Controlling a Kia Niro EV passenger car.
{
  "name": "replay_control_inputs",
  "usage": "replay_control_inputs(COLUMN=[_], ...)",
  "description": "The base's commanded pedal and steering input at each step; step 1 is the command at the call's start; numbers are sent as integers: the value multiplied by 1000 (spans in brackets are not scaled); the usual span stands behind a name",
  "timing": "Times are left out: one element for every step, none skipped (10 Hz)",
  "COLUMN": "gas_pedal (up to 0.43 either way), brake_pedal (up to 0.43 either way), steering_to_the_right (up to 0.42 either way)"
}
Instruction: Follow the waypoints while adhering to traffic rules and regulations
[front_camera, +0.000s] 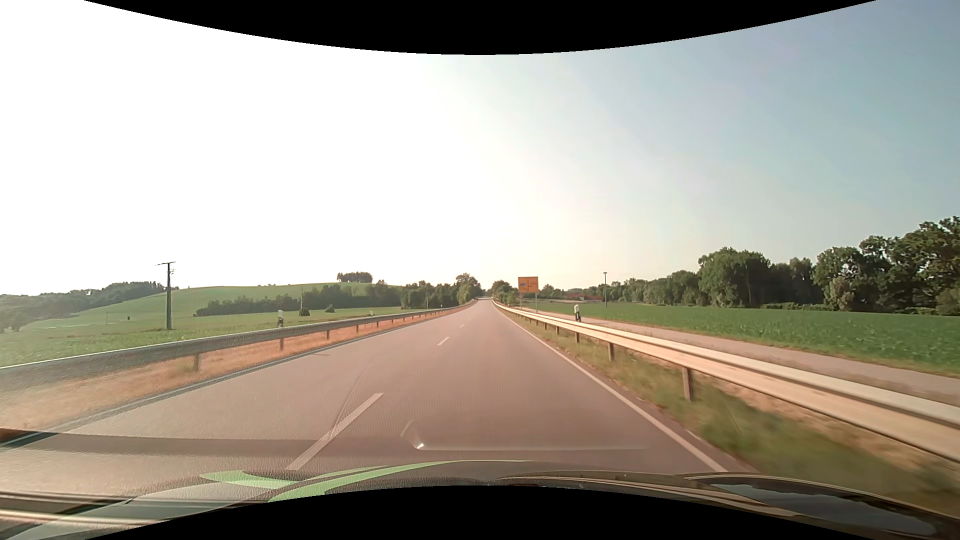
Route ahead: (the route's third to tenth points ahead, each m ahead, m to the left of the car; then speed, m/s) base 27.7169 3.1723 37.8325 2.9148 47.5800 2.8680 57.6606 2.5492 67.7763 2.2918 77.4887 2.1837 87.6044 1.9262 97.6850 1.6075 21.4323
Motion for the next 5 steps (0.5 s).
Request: replay_control_inputs(gas_pedal=[0, 0, 0, 0, 0], brake_pedal=[280, 232, 250, 262, 268], steering_to_the_right=[0, 0, 1, 1, 2])
